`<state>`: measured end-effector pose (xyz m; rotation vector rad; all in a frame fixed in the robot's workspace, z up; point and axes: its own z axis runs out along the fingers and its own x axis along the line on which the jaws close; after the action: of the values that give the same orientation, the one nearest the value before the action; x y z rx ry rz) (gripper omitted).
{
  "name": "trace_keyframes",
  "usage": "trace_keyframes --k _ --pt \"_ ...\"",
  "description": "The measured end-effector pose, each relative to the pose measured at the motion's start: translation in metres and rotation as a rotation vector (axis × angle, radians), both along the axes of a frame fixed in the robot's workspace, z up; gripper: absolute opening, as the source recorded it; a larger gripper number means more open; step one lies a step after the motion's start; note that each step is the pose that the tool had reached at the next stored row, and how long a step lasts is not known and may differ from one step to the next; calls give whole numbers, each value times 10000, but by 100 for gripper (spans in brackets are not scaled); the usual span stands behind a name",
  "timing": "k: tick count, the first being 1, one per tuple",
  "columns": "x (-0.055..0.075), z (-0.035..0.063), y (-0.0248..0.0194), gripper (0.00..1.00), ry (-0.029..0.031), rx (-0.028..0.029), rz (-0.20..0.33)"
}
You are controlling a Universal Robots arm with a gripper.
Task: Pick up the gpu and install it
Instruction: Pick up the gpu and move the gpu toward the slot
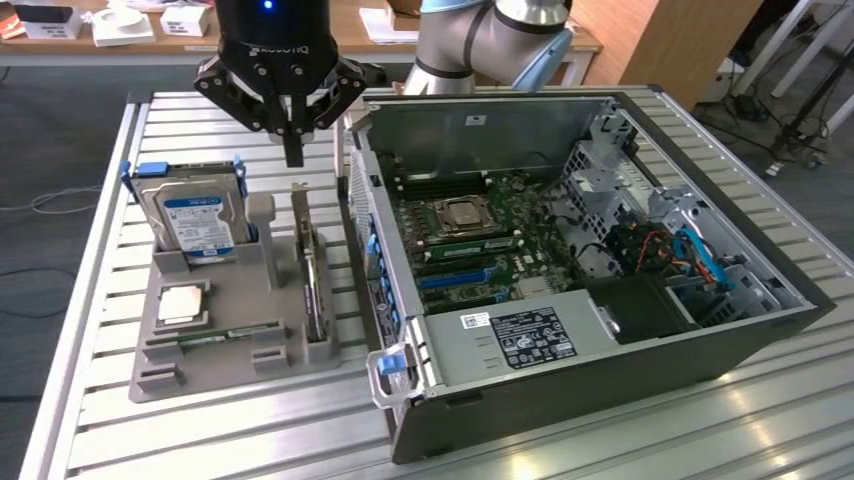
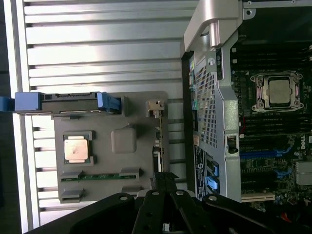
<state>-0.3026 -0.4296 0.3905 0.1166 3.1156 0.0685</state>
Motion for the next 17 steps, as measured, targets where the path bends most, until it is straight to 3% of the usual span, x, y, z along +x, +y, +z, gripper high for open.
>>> trace_keyframes --k 2,3,4,5,9,17 --pt "0 0 0 11 0 1 0" --pt "0 0 0 23 0 0 0" --pt "0 0 0 23 0 0 0" --pt "0 0 0 30 0 0 0" --pt "0 -4 0 30 0 1 0" --pt "0 -141 0 30 0 0 -1"
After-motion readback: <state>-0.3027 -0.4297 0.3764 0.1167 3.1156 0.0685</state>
